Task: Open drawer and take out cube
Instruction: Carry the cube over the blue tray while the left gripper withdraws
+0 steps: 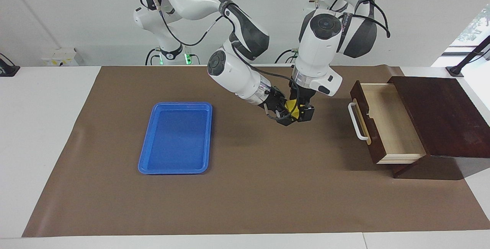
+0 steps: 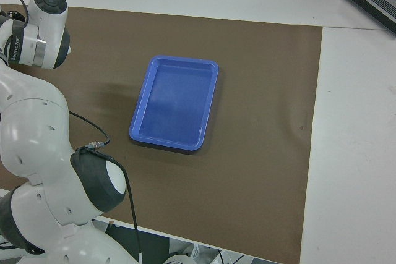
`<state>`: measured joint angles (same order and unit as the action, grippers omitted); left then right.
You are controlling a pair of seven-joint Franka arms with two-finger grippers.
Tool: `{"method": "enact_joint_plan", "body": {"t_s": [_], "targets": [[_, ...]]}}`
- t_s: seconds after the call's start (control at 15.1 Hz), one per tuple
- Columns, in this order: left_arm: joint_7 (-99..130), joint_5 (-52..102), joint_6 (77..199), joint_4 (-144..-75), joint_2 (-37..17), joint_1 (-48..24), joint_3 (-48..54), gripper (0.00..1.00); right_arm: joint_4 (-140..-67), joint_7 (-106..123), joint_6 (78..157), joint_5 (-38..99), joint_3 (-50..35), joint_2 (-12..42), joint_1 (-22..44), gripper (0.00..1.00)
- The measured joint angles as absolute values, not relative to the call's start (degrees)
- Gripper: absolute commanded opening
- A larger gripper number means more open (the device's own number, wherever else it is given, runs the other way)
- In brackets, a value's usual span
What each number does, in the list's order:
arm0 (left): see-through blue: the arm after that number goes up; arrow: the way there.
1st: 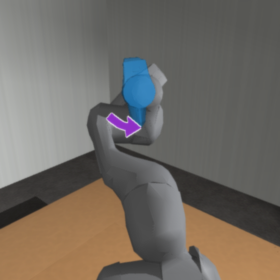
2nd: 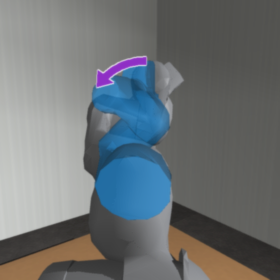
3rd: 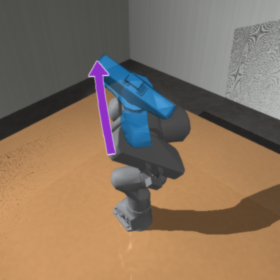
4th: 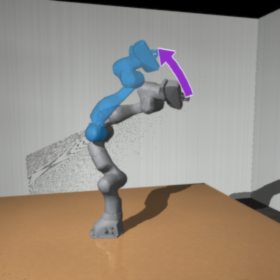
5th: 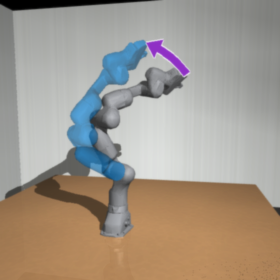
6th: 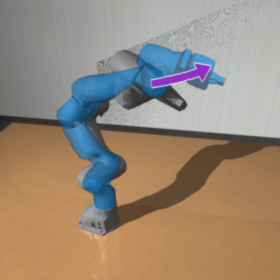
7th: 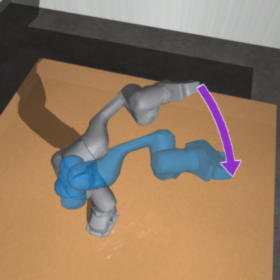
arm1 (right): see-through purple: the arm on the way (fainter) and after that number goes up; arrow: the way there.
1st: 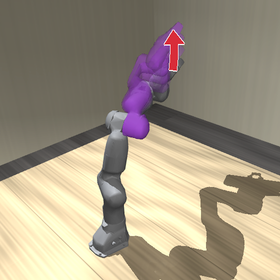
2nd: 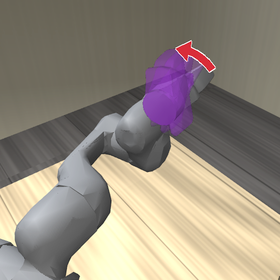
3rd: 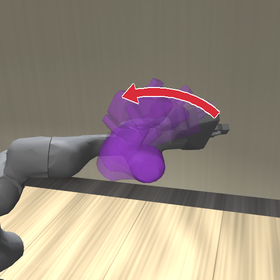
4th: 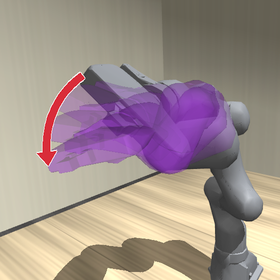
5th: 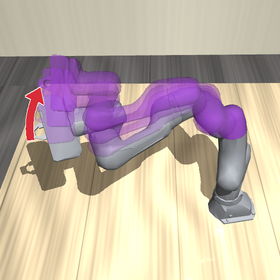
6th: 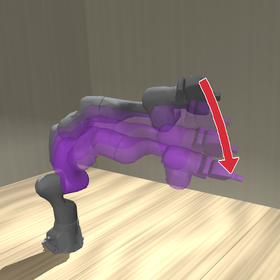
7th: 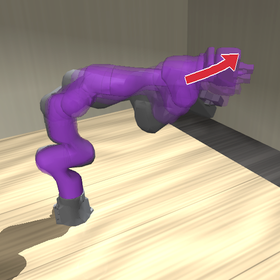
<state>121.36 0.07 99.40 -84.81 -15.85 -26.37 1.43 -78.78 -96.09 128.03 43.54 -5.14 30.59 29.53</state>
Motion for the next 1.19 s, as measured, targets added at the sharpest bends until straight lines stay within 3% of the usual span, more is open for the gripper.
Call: {"method": "enact_joint_plan", "body": {"t_s": [0.33,0.66,0.99,1.19], "targets": [[114.6,-0.1,99.4,-88.2,-15.2,-22.9,1.0,1.0,-78.7,-96.2,126.0,43.5,-4.9,30.5,27.2,0.0],[105.4,-0.4,100.5,-93.0,-13.2,-16.6,0.8,1.0,-80.7,-94.6,120.4,43.4,-4.4,27.9,16.4,0.0],[95.8,-0.4,103.2,-96.6,-11.9,-10.2,0.6,1.0,-93.8,-79.1,116.2,43.3,-4.1,20.6,3.0,0.0],[91.0,-0.4,105.0,-98.5,-11.3,-7.0,0.6,1.0,-103.4,-67.6,115.8,43.3,-4.1,17.1,-1.2,0.0]]}}
